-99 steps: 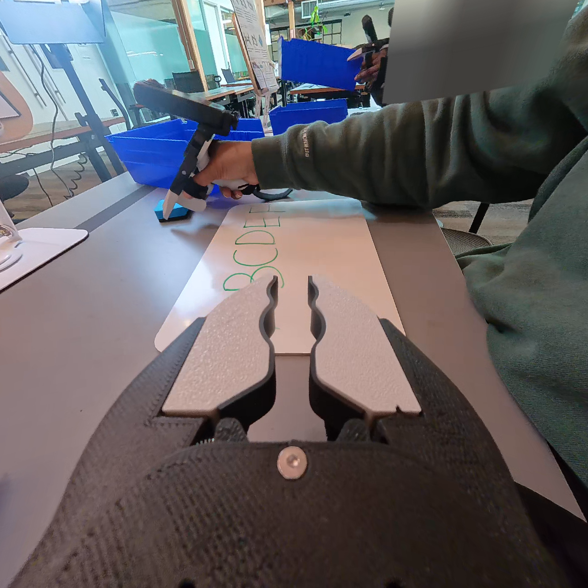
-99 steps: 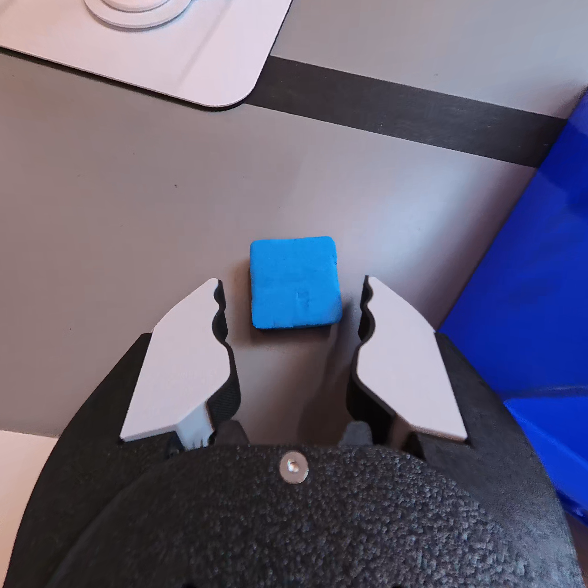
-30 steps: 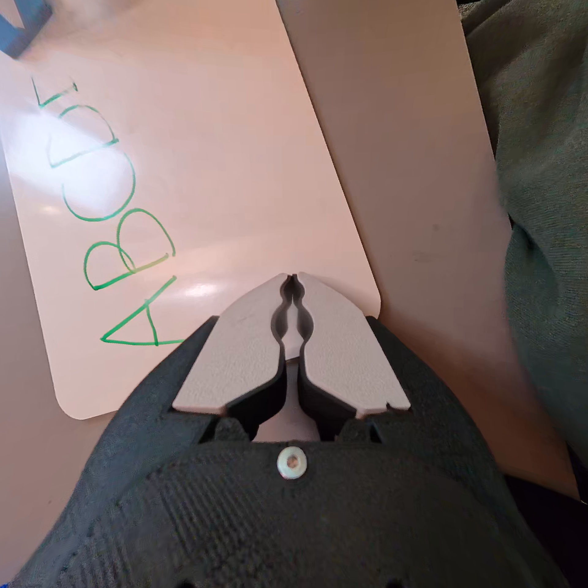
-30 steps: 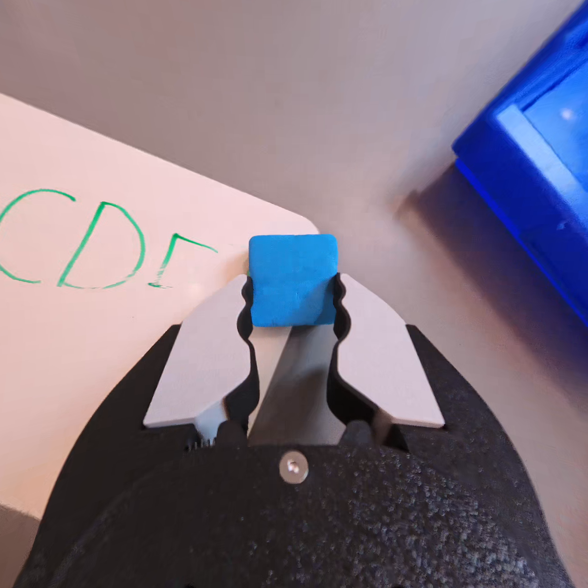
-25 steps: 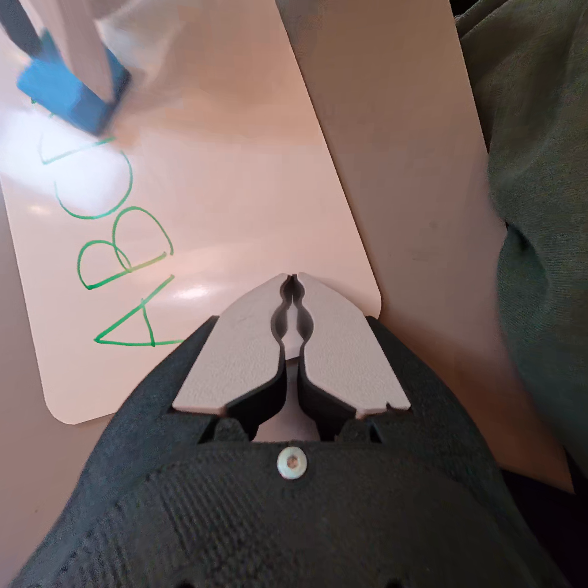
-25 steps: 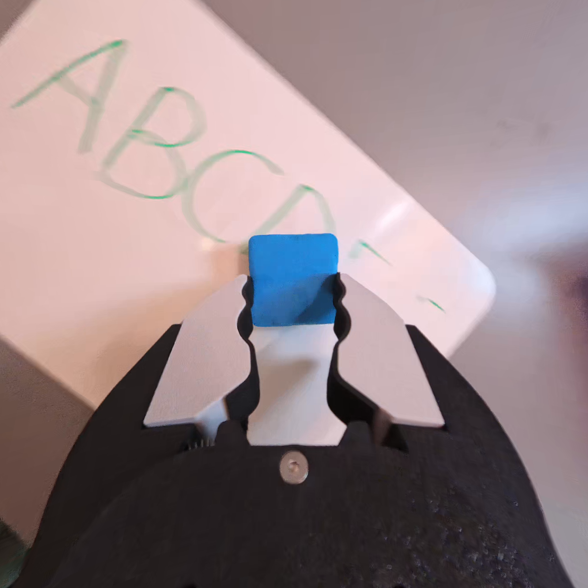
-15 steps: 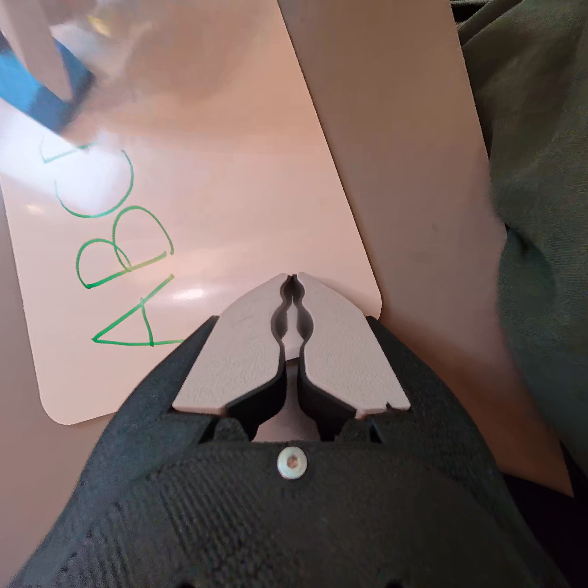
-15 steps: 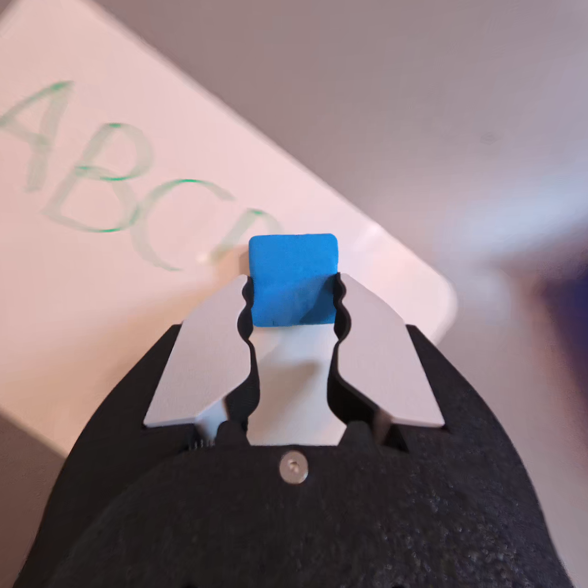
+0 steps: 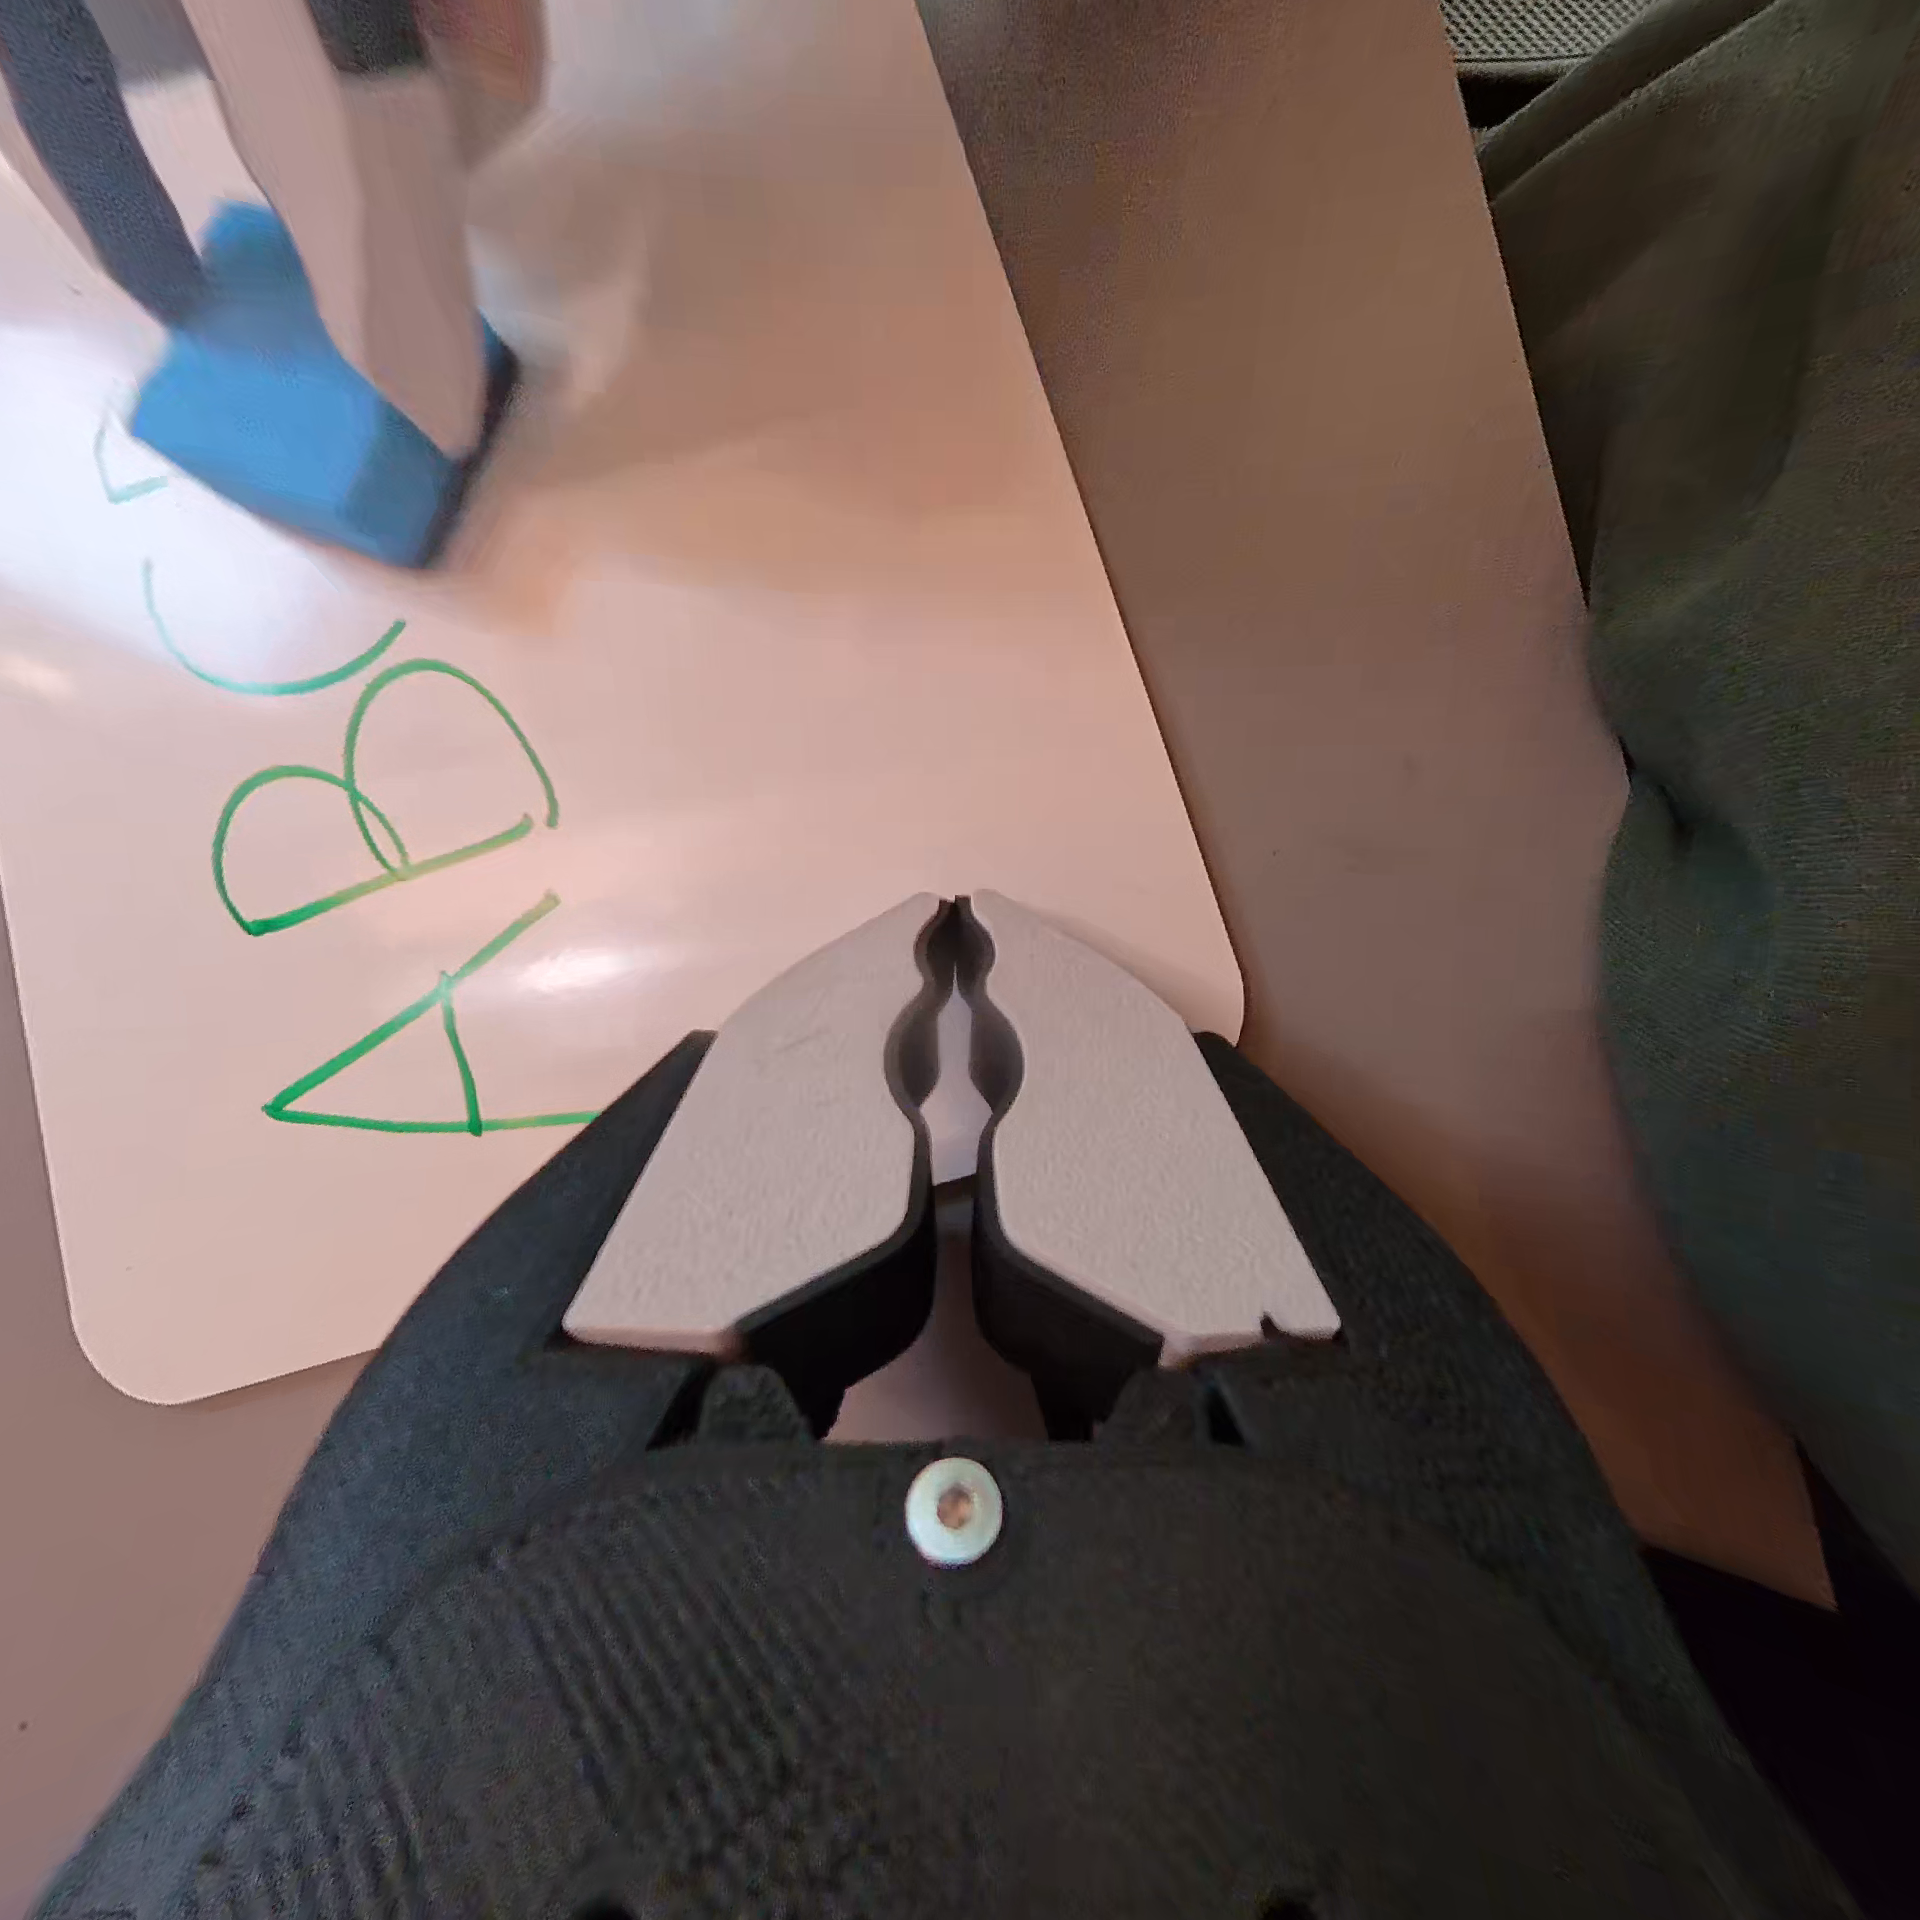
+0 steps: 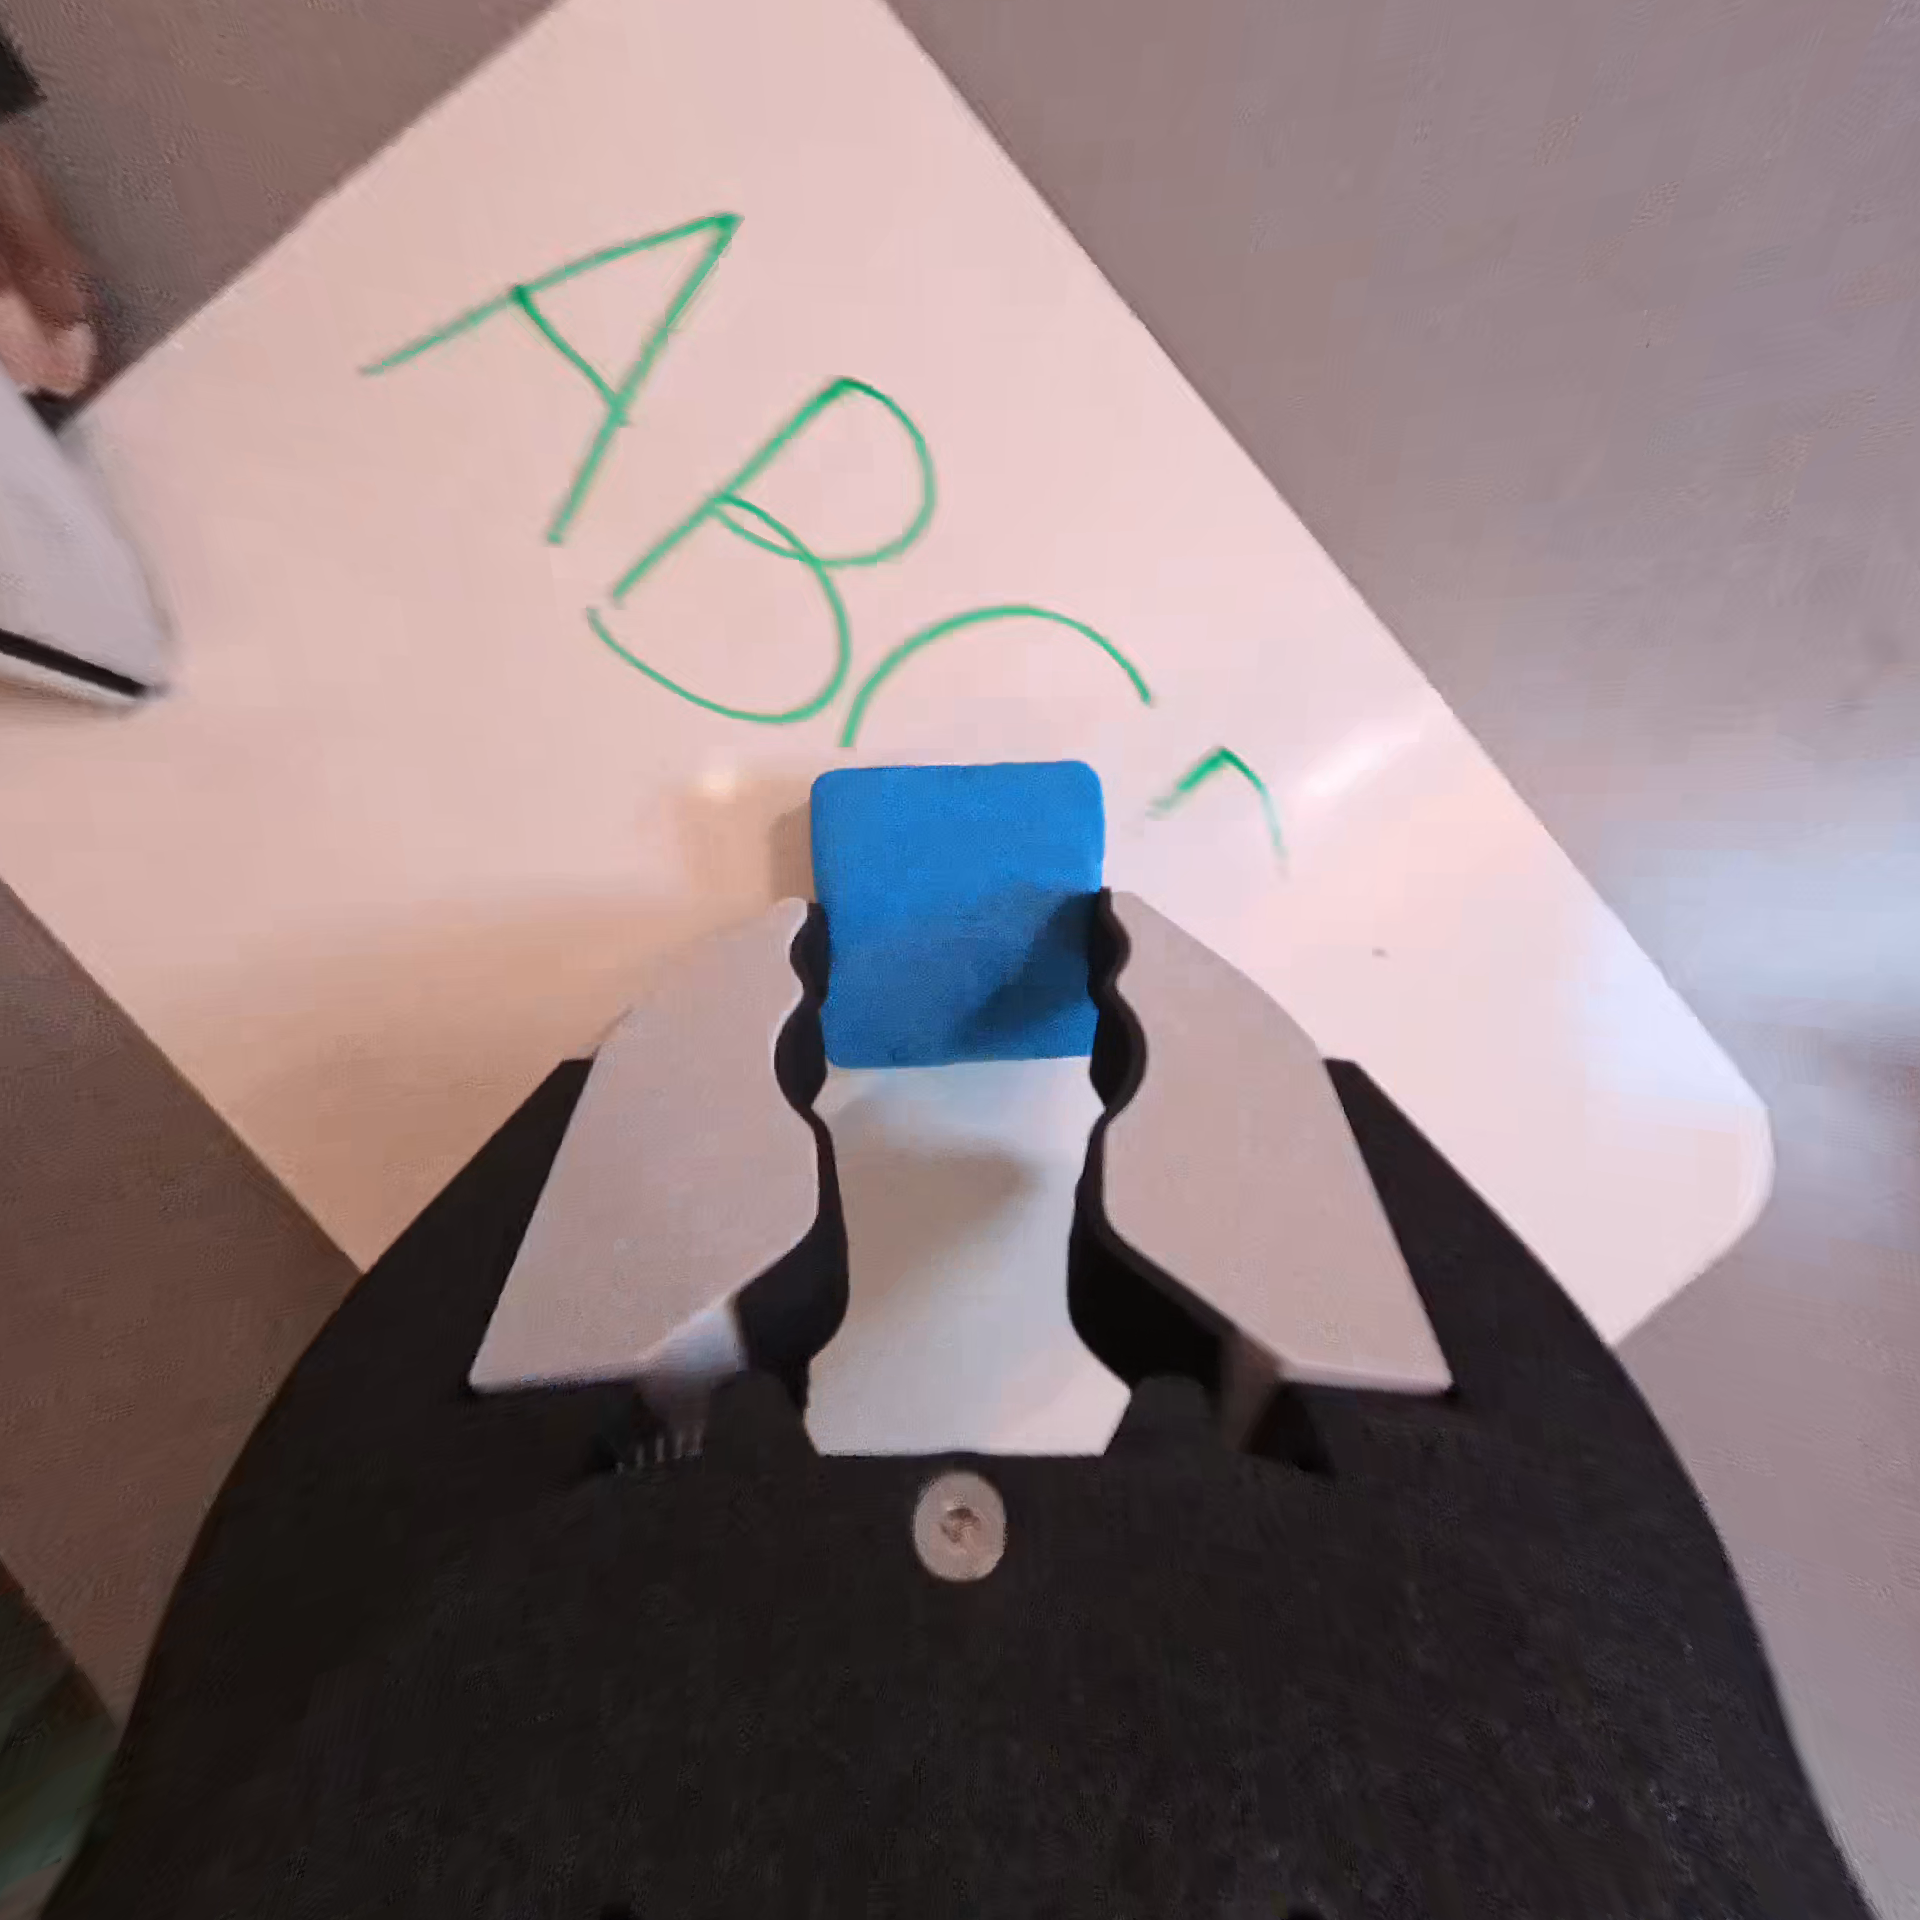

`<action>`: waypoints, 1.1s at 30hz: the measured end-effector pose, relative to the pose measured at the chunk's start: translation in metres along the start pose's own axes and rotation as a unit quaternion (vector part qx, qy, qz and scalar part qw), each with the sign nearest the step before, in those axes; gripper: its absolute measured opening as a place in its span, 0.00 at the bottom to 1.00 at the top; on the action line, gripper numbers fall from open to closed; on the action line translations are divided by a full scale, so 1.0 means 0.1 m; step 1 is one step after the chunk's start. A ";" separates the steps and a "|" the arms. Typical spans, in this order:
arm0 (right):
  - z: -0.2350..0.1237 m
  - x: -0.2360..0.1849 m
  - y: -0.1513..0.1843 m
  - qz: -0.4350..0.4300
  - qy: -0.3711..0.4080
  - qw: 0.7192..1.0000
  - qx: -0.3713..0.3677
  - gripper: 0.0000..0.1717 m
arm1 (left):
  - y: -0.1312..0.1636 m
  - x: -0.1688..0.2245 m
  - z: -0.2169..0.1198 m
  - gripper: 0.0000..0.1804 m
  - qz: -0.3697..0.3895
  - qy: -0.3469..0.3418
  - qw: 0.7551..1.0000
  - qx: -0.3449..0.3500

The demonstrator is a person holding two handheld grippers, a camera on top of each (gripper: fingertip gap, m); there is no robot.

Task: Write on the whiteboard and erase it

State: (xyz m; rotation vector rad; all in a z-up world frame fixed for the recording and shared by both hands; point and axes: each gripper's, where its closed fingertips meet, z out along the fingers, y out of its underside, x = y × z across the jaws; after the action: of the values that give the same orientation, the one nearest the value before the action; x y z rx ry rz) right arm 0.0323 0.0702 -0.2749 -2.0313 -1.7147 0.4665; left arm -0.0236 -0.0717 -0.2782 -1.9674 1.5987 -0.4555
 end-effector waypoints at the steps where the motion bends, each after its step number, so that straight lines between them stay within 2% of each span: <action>1: 0.04 -0.07 -0.07 -0.018 0.002 1.000 -0.001 0.29 | 0.00 0.00 0.00 0.00 0.002 -0.002 1.000 -0.002; 2: 0.07 0.00 -0.12 -0.009 -0.002 1.000 0.003 0.29 | 0.00 0.01 0.00 0.00 0.006 -0.004 1.000 -0.004; 3: 0.09 0.26 -0.13 0.026 0.018 0.999 0.008 0.29 | -0.01 0.03 0.00 0.00 0.008 -0.005 1.000 -0.005; 5: 0.03 0.90 0.00 0.103 0.064 0.993 0.001 0.29 | -0.01 0.03 0.00 0.00 0.011 -0.011 1.000 -0.006; 6: -0.02 1.11 0.11 0.129 0.079 0.988 -0.008 0.29 | 0.00 0.03 0.00 0.00 0.010 -0.013 1.000 -0.006; 7: -0.06 1.14 0.17 0.138 0.076 0.987 -0.009 0.29 | 0.00 0.04 -0.01 0.00 0.009 -0.013 1.000 -0.004; 9: -0.07 0.83 0.15 0.097 0.057 0.993 -0.019 0.29 | 0.00 0.04 -0.01 0.00 0.008 -0.008 1.000 0.001; 12: 0.08 -0.12 -0.13 -0.019 -0.019 1.000 -0.010 0.29 | -0.01 0.04 0.00 0.00 0.003 0.006 1.000 0.003; 13: 0.14 -0.29 -0.24 -0.052 -0.020 0.998 -0.010 0.29 | -0.01 0.04 0.00 0.00 0.003 0.007 1.000 0.004; 14: 0.17 -0.29 -0.29 -0.063 -0.021 0.998 -0.015 0.29 | -0.01 0.04 0.00 0.00 0.005 0.004 1.000 0.003; 15: 0.19 -0.13 -0.31 -0.032 -0.017 0.999 -0.014 0.29 | -0.02 0.05 0.00 0.00 0.008 0.000 1.000 0.000; 18: 0.07 0.78 -0.08 0.084 0.054 0.995 -0.019 0.29 | -0.01 0.06 0.00 0.00 0.013 -0.014 1.000 -0.002; 19: 0.02 0.86 0.01 0.100 0.054 0.993 -0.019 0.29 | -0.01 0.06 0.00 0.00 0.013 -0.015 1.000 0.000; 20: 0.00 0.81 0.04 0.092 0.056 0.994 -0.023 0.28 | -0.01 0.07 -0.01 0.00 0.011 -0.012 1.000 0.003; 21: 0.00 0.59 0.02 0.066 0.037 0.997 -0.028 0.28 | -0.01 0.07 -0.01 0.00 0.008 -0.005 1.000 0.006; 24: 0.15 -0.33 -0.30 -0.043 -0.028 0.999 -0.018 0.29 | -0.03 0.07 0.00 0.00 0.000 0.009 1.000 0.014; 25: 0.20 -0.49 -0.39 -0.073 -0.033 0.997 -0.018 0.29 | -0.03 0.08 0.01 0.00 -0.001 0.010 1.000 0.014; 26: 0.24 -0.49 -0.45 -0.082 -0.037 0.996 -0.018 0.29 | -0.03 0.09 0.01 0.00 0.003 0.007 1.000 0.013; 27: 0.27 -0.32 -0.49 -0.054 -0.031 0.998 -0.014 0.29 | -0.03 0.10 0.00 0.00 0.006 0.003 1.000 0.011; 30: 0.20 0.55 -0.31 0.055 0.031 0.998 -0.020 0.29 | -0.01 0.10 -0.01 0.00 0.011 -0.010 1.000 0.006; 32: 0.12 0.55 -0.20 0.057 0.038 0.997 -0.032 0.28 | -0.01 0.10 -0.02 0.00 0.009 -0.007 1.000 0.009; 33: 0.13 0.29 -0.23 0.029 0.014 0.999 -0.034 0.28 | -0.01 0.10 -0.02 0.00 0.007 -0.004 1.000 0.012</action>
State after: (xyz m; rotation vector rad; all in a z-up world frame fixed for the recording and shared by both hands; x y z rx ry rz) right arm 0.0117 0.1032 -0.2728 -2.1299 -1.6789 0.4012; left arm -0.0215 -0.0819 -0.2771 -1.9368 1.5948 -0.4581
